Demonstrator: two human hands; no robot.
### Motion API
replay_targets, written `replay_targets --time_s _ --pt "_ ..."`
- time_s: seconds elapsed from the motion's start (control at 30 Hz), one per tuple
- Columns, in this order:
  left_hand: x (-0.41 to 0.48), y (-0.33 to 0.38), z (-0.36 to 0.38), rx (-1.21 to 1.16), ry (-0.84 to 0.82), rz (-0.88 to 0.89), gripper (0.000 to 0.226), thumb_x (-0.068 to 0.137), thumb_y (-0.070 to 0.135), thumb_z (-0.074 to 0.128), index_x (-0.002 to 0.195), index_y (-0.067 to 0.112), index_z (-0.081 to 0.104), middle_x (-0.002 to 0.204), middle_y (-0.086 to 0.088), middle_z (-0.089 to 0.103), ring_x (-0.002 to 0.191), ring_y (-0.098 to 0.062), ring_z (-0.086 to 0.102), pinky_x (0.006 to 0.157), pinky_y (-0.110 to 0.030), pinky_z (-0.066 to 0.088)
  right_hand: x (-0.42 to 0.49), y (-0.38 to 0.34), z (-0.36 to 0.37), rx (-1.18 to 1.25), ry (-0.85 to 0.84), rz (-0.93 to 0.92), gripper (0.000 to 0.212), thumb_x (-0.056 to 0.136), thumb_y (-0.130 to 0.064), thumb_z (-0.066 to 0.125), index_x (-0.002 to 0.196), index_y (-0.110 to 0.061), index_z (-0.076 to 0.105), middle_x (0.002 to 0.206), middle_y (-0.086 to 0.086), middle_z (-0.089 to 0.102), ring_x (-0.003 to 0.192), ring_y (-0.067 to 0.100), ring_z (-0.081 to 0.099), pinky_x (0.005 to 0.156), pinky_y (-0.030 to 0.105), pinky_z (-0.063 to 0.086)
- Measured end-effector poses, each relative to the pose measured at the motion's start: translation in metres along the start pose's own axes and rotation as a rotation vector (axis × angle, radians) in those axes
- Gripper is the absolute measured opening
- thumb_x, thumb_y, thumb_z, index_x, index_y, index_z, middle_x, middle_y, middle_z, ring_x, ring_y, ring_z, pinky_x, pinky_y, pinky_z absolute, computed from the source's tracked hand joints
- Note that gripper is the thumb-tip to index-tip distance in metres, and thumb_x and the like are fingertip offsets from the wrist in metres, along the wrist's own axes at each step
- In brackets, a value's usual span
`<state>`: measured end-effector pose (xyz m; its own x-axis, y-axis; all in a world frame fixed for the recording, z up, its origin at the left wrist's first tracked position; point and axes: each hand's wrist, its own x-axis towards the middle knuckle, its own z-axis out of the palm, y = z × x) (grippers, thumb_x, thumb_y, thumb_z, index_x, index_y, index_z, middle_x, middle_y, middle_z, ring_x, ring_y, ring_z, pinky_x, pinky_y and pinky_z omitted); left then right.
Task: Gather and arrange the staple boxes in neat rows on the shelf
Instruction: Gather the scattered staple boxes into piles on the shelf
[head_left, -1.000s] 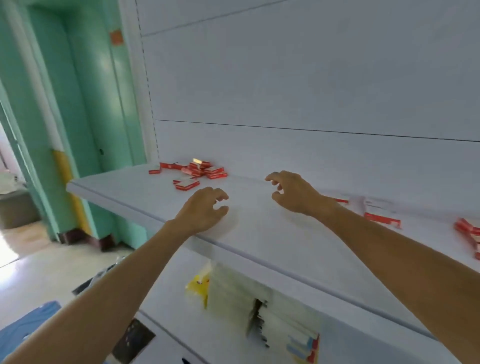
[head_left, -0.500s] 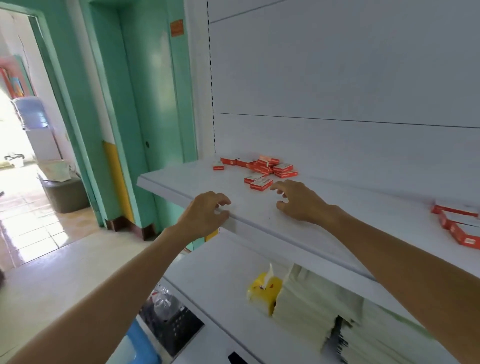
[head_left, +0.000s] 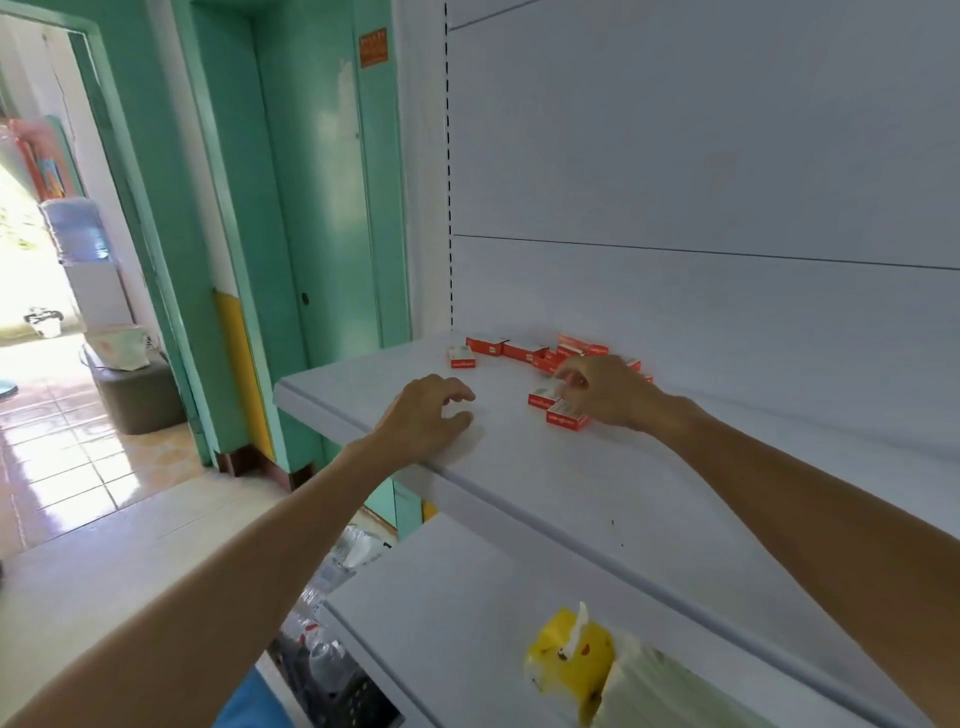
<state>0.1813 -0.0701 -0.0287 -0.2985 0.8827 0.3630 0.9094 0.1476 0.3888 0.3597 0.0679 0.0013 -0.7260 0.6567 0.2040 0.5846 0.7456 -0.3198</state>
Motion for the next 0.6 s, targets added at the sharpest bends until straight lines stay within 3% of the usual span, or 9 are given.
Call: replay_targets --time_s 0.1,0.2,0.27,0.4,0.5,0.6 --pt "0.030 -0.017 0.003 0.013 -0.007 -0.013 0.029 0.090 0.022 0.056 0.118 0.014 0.058 0.121 -0.008 0.058 0.108 -0.022 0.053 0.093 -0.027 0.038 0.028 0.008 0.001 -0.081 -0.088 0.000 0.029 0.089 -0.024 0.056 0.116 -0.013 0.062 0.120 0.004 0.062 0.102 0.017 0.059 0.088 0.028 0.047" --pt "0.053 -0.036 0.012 0.017 -0.022 -0.024 0.030 0.090 0.024 0.055 0.118 0.016 0.058 0.121 -0.007 0.056 0.109 -0.021 0.052 0.093 -0.027 0.037 0.053 0.011 0.007 -0.045 -0.108 -0.040 0.020 0.086 -0.011 0.057 0.101 -0.015 0.070 0.106 0.003 0.068 0.076 0.007 0.062 0.074 0.023 0.053" --pt "0.068 -0.048 0.015 0.024 -0.025 -0.034 0.030 0.090 0.024 0.055 0.118 0.017 0.058 0.122 -0.008 0.056 0.109 -0.021 0.052 0.094 -0.027 0.036 0.067 0.007 0.009 -0.029 -0.150 -0.058 0.022 0.088 -0.010 0.055 0.103 -0.016 0.070 0.102 0.000 0.067 0.070 0.010 0.064 0.067 0.022 0.055" --pt "0.097 -0.068 0.021 0.029 -0.033 -0.033 0.030 0.091 0.022 0.052 0.120 0.016 0.057 0.124 -0.009 0.055 0.114 -0.023 0.050 0.098 -0.029 0.035 0.092 0.000 0.023 -0.095 -0.229 -0.032 0.043 0.086 -0.007 0.047 0.122 -0.026 0.060 0.116 -0.006 0.059 0.092 0.020 0.066 0.081 0.032 0.056" --pt "0.119 -0.083 0.025 0.079 -0.055 0.003 0.036 0.093 0.014 0.043 0.128 0.018 0.053 0.134 -0.010 0.050 0.123 -0.027 0.045 0.105 -0.036 0.034 0.107 -0.003 0.033 -0.115 -0.201 -0.055 0.036 0.091 -0.021 0.055 0.126 -0.025 0.057 0.129 -0.001 0.057 0.112 0.016 0.055 0.090 0.022 0.040" --pt "0.139 -0.094 0.029 0.103 -0.113 0.047 0.047 0.094 0.011 0.038 0.140 0.022 0.037 0.144 -0.007 0.039 0.129 -0.029 0.035 0.109 -0.042 0.029 0.119 -0.003 0.035 -0.136 -0.159 -0.061 0.040 0.089 -0.031 0.058 0.128 -0.023 0.055 0.129 0.001 0.057 0.105 0.010 0.052 0.085 0.020 0.035"
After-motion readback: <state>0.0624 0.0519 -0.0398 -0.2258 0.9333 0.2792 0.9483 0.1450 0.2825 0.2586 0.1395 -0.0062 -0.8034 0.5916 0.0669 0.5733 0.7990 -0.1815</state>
